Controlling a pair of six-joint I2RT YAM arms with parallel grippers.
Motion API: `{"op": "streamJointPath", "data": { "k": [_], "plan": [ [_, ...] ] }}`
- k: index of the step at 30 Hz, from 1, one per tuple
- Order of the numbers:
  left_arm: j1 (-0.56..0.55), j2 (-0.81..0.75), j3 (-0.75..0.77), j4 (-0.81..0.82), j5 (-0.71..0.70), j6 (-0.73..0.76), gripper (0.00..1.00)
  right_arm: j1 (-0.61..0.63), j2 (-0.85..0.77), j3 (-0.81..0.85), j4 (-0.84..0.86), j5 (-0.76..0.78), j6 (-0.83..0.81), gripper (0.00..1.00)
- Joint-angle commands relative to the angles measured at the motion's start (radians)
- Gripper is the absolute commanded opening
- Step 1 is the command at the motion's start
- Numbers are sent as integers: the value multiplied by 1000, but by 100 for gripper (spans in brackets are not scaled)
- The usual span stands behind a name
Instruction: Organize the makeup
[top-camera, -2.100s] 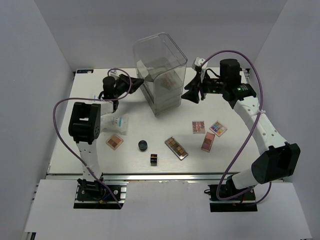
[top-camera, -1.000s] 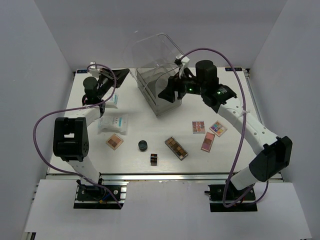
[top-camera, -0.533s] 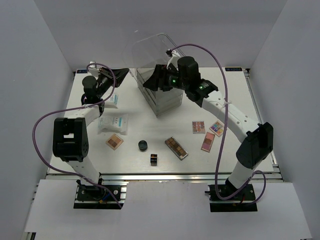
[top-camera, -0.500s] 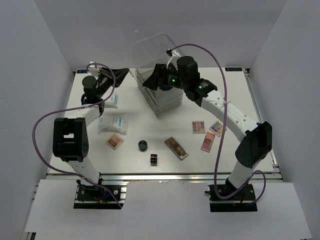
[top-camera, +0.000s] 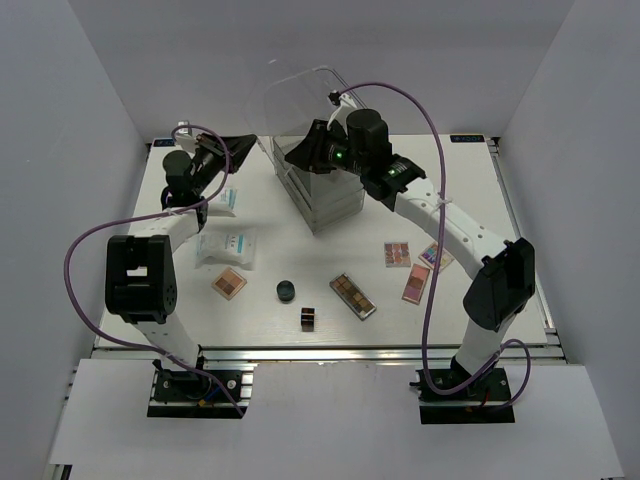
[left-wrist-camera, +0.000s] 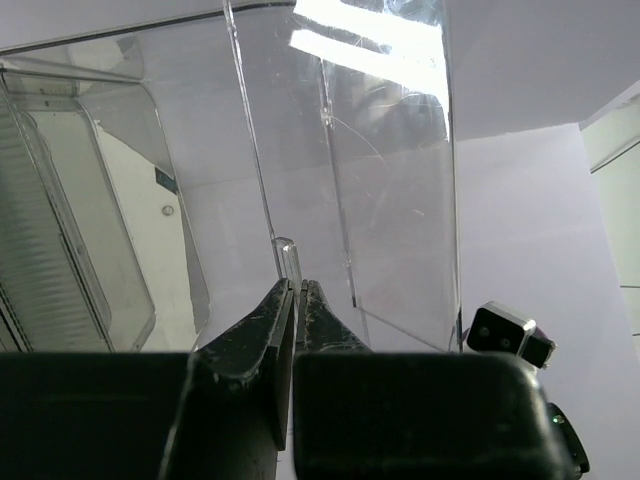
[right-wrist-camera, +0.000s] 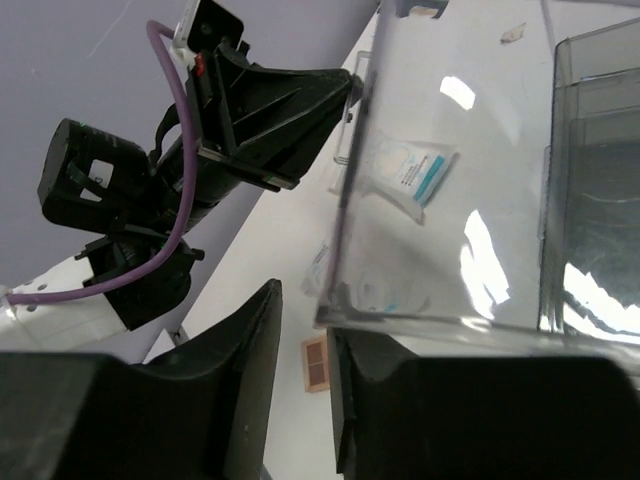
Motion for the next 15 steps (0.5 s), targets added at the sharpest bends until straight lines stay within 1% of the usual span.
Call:
{"op": "streamJointPath", "data": {
  "k": [1, 2, 4, 5, 6, 7, 8, 9, 10, 12, 13, 15],
  "plan": [
    [11, -71, 46, 18, 20, 6, 0, 13, -14, -14, 156, 22, 8, 26],
    [11, -75, 44, 11, 22, 6, 0, 13, -14, -16, 165, 24, 7, 22],
    [10, -81, 41, -8, 22, 12, 0, 15, -12, -14, 167, 28, 7, 19],
    [45, -86, 35, -30, 14, 27, 0, 13, -12, -16, 168, 31, 7, 18],
    [51, -104, 29, -54, 8, 40, 1, 13, -12, -16, 171, 36, 5, 15],
    [59, -115, 17, -115, -13, 56, 8, 13, -14, -17, 175, 36, 2, 14],
    [63, -130, -12, -154, -27, 105, 19, 13, -14, -14, 178, 34, 2, 13],
    [74, -146, -31, -188, -42, 128, 43, 13, -14, -13, 178, 36, 4, 11],
    [80, -173, -48, -258, -56, 156, 51, 13, -18, -14, 185, 34, 2, 10],
    [94, -198, -91, -326, -101, 228, 64, 13, -28, -19, 193, 33, 4, 7],
    [99, -222, -103, -396, -122, 253, 67, 13, -28, -22, 199, 31, 7, 6],
    [108, -242, -134, -458, -191, 305, 68, 13, -34, -22, 202, 25, 8, 5]
  ]
}}
